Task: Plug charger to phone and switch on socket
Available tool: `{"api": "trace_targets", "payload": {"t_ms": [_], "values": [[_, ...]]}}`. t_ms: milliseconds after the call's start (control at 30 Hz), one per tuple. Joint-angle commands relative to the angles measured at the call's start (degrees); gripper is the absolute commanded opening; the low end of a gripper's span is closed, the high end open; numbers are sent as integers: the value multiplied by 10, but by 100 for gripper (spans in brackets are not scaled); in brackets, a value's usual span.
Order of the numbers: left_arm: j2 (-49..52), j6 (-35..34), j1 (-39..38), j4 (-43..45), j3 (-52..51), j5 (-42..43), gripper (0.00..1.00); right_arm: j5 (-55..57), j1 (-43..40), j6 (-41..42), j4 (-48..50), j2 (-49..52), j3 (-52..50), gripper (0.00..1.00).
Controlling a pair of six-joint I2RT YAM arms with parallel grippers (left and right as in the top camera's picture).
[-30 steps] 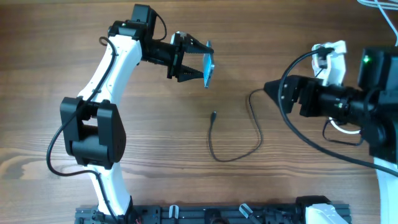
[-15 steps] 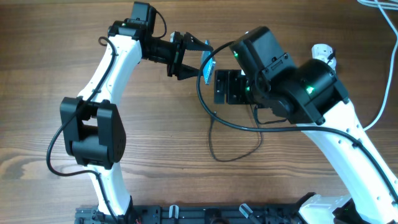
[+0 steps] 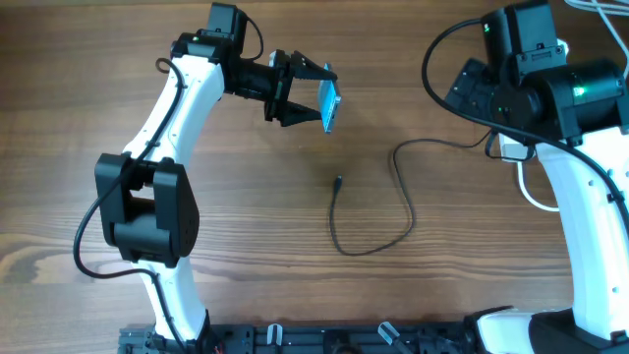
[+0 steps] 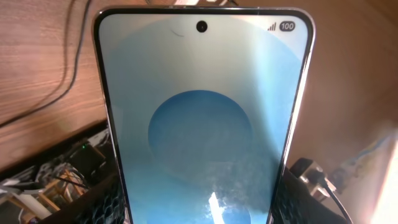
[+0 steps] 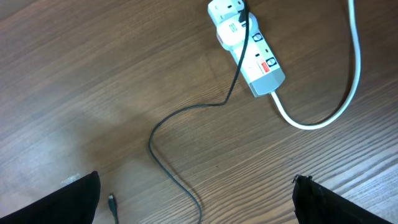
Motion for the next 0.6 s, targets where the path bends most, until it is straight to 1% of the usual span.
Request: {"api": "trace_targets", "payload": {"t_ms": [0,100,200,567], "values": [[-21,-3,4,2,9,68,66,-13,-2,-12,0,6,9,100],[-21,-2,4,2,9,75,66,-25,-2,-12,-1,6,9,100],[-21,12,4,2,9,120,66,-27,-2,-12,-1,6,8,100],[-21,12,4,2,9,120,66,-32,-2,-11,-1,6,-9,100]]}}
